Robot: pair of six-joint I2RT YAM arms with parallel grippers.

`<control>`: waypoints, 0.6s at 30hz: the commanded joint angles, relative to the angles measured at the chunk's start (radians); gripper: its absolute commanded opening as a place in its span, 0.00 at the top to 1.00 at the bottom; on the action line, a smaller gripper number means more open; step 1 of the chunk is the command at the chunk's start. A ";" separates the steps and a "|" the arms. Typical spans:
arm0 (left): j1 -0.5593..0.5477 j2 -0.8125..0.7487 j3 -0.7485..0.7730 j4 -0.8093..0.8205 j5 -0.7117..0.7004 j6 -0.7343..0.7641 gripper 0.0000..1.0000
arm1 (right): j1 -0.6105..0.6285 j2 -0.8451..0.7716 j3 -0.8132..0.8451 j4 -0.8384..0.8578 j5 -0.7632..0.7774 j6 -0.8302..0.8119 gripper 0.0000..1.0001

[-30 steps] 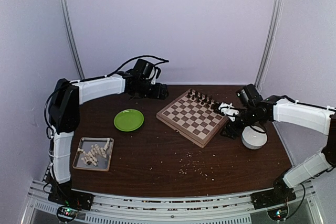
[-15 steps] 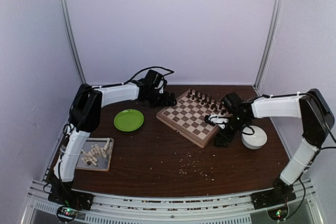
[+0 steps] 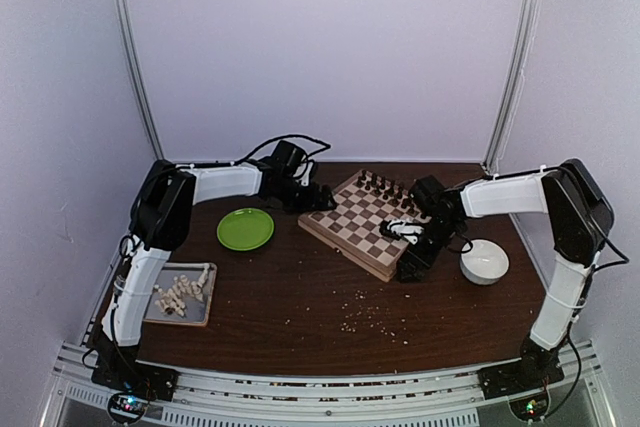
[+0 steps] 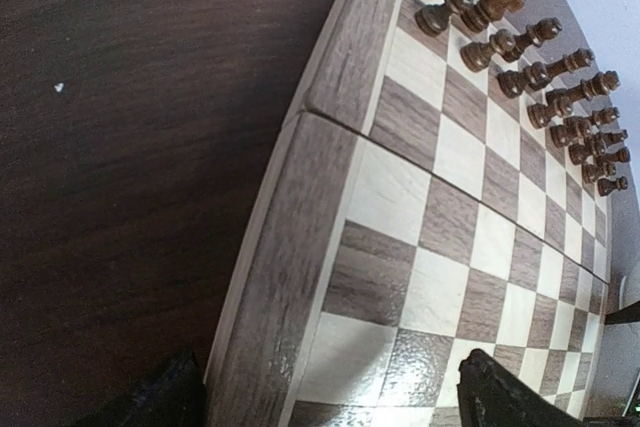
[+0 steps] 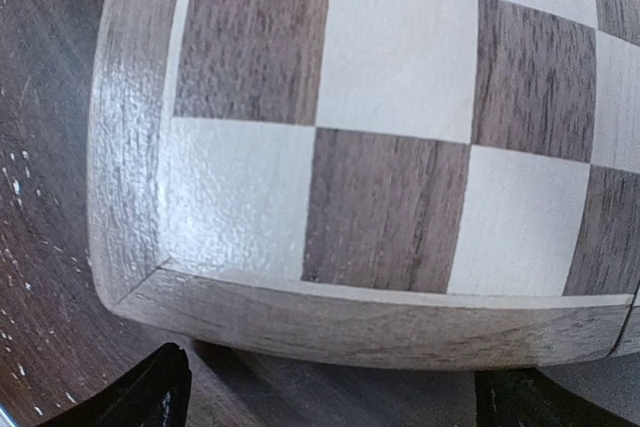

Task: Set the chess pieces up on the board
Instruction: Move the chessboard to the center of the board.

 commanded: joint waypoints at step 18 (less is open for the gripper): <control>-0.117 -0.319 -0.474 0.171 0.092 0.100 0.13 | 0.042 0.032 0.061 -0.136 -0.056 -0.081 0.00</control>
